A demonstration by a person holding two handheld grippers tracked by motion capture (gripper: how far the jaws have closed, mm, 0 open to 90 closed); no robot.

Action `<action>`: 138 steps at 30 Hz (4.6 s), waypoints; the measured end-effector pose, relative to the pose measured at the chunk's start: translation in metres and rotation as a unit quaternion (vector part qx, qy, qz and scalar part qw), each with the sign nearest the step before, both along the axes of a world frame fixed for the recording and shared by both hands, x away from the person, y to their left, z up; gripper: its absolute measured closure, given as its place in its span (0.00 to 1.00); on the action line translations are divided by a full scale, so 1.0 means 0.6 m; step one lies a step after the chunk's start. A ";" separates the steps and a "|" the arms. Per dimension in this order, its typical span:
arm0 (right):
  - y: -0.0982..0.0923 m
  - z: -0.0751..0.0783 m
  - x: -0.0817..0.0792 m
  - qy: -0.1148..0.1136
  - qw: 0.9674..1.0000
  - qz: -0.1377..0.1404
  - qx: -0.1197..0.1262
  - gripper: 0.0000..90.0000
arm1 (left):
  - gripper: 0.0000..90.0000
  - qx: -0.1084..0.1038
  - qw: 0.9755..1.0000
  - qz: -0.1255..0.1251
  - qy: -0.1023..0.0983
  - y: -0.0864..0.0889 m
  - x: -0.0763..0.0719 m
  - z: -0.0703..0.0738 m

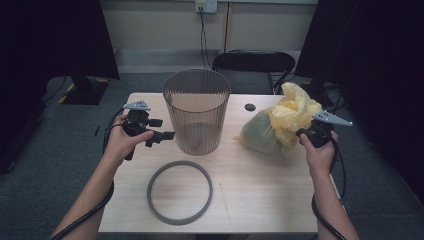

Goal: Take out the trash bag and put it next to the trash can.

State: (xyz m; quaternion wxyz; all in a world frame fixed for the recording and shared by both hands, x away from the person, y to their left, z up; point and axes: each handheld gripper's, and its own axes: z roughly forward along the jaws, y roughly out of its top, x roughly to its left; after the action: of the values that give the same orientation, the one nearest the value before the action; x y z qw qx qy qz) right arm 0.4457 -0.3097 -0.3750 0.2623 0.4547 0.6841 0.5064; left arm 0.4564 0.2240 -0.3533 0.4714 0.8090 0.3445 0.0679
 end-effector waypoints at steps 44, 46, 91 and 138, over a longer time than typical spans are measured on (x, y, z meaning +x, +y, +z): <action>0.044 -0.115 0.082 0.025 0.999 -0.032 0.000 0.96 | 0.20 0.030 0.999 -0.008 0.033 0.026 -0.001 -0.104; 0.050 -0.113 0.095 0.022 0.999 -0.036 0.002 0.94 | 0.20 0.028 0.999 -0.003 0.034 0.027 -0.002 -0.103; 0.082 -0.166 -0.004 0.057 0.998 0.015 -0.036 0.35 | 0.19 0.028 0.998 -0.024 0.047 -0.004 -0.036 -0.129; 0.020 -0.179 -0.099 0.076 0.995 0.029 -0.065 0.26 | 0.19 0.062 0.995 -0.029 0.067 -0.014 -0.054 -0.176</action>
State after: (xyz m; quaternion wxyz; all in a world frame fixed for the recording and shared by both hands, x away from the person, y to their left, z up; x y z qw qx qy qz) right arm 0.3863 -0.2974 -0.4823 0.2238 0.4540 0.7461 0.4326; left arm 0.4237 0.2153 -0.4588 0.3978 0.8492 0.3467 0.0211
